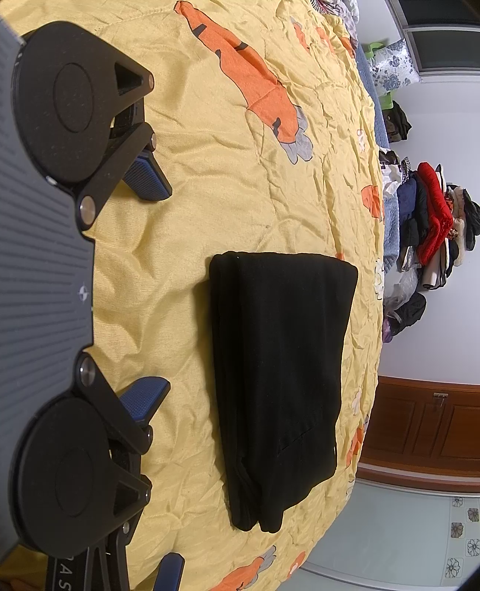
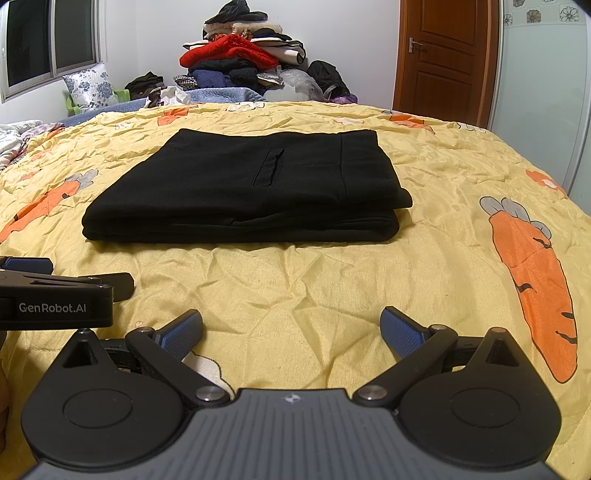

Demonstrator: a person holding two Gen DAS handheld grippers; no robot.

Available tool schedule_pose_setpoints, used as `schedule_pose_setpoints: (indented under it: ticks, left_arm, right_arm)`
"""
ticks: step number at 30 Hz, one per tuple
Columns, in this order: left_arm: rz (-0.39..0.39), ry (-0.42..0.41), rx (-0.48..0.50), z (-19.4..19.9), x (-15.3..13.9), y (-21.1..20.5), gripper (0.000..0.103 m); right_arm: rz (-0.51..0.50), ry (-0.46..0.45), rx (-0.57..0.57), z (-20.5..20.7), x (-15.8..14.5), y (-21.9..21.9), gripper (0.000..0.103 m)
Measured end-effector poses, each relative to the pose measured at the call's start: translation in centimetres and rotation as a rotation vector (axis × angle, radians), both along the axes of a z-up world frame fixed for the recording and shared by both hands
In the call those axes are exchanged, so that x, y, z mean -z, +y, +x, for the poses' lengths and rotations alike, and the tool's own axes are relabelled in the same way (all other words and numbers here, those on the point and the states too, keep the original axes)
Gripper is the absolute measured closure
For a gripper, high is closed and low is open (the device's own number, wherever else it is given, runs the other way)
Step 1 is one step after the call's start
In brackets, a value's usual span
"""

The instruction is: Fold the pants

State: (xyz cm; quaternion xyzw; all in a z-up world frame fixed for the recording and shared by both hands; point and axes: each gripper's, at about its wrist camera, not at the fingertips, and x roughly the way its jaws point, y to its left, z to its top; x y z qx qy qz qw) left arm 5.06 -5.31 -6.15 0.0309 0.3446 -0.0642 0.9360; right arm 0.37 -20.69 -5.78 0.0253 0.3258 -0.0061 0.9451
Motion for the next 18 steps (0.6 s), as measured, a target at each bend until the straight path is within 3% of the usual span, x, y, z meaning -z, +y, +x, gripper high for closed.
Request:
schedule_pose_setpoints:
  ticks: [18]
  left_arm:
    - [-0.003, 0.000, 0.005, 0.07, -0.03, -0.03, 0.000]
  right_arm:
    - [-0.001, 0.000, 0.000, 0.00, -0.01, 0.08, 0.000]
